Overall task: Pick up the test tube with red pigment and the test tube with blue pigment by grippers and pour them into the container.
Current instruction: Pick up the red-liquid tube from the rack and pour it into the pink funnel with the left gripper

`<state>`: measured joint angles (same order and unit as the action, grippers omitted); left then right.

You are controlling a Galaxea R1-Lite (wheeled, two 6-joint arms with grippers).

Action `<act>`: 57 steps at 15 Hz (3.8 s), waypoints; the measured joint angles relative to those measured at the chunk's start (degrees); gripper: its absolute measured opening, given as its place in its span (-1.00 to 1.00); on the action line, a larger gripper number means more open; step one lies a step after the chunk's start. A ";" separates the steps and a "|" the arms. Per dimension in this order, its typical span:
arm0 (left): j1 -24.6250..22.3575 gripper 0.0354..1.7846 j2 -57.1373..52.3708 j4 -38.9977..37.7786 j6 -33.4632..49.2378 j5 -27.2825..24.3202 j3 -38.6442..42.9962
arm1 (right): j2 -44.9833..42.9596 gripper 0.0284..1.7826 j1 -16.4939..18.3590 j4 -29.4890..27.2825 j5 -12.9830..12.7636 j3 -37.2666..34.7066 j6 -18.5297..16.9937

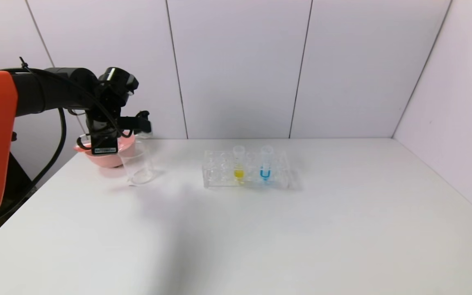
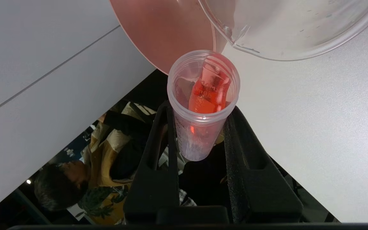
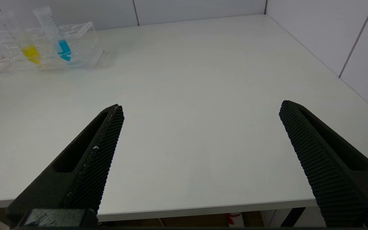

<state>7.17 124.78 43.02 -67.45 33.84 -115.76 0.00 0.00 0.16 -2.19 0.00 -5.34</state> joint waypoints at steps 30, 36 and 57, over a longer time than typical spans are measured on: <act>2.36 -0.54 0.30 -0.79 -1.32 8.00 0.00 | 0.00 0.99 0.00 0.00 0.00 0.00 0.02; 3.08 -0.54 0.51 -1.32 -1.68 10.17 0.00 | 0.00 0.99 0.00 0.00 0.00 0.00 0.02; 3.39 -0.54 2.19 -4.41 -3.85 9.84 0.00 | 0.00 0.99 0.00 0.02 0.00 0.00 0.00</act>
<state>10.56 126.98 38.61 -71.30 43.68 -115.76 0.00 0.00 0.18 -2.19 0.00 -5.34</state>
